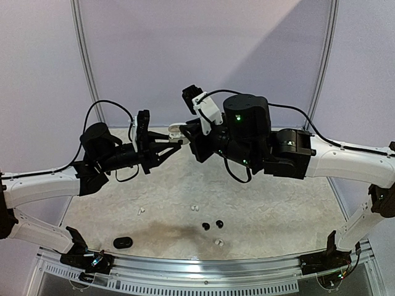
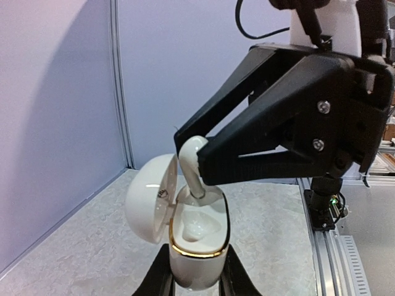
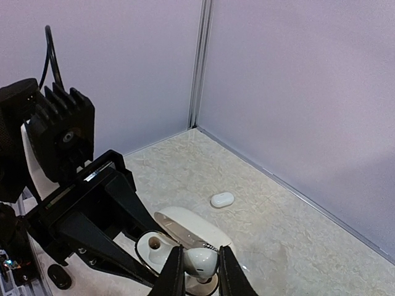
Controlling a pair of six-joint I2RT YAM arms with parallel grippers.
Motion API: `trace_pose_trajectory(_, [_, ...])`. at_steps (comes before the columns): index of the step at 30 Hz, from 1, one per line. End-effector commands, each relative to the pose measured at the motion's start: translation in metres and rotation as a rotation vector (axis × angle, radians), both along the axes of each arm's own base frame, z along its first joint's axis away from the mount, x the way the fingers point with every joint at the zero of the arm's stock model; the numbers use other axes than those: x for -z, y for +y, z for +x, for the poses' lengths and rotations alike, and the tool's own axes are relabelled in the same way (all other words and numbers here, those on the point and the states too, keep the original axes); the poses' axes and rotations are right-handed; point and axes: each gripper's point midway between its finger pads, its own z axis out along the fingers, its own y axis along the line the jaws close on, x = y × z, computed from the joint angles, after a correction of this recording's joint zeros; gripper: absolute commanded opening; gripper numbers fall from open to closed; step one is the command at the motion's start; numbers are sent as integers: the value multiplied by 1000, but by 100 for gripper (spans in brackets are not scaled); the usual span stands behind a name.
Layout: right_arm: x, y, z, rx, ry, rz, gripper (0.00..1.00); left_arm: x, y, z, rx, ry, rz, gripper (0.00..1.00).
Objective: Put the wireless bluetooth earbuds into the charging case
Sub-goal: Insert the right earbud into the right side groove of the charging case.
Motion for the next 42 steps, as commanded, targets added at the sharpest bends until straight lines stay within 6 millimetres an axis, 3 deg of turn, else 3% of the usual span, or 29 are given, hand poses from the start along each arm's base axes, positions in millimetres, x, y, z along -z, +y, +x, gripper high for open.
trace_pose_trajectory(1, [44,9,-6,-38,12,-182,4,-22,0,-6,4,-67,-64,0])
trace_pose_trajectory(7, [43,7,-5,-31,1,-189,6,-22,0,-6,4,-67,-63,0])
trace_pose_trajectory(13, [44,9,-2,-12,8,-197,22,-21,-1,-7,7,-70,-62,0])
trace_pose_trajectory(24, [41,3,6,57,18,-184,35,-20,-1,-8,16,-44,-64,0])
trace_pose_trajectory(31, [9,-3,-1,38,39,-68,48,-15,0,-3,0,30,-68,0])
trace_pose_trajectory(35, [-32,-10,-20,-62,45,47,62,-12,2,1,-18,81,-70,0])
trace_pose_trajectory(38, [-51,-24,-31,-98,52,100,75,-12,2,2,-17,108,-75,0])
trace_pose_trajectory(42, [-48,-45,-25,-100,113,111,85,-13,4,7,-36,152,-78,0])
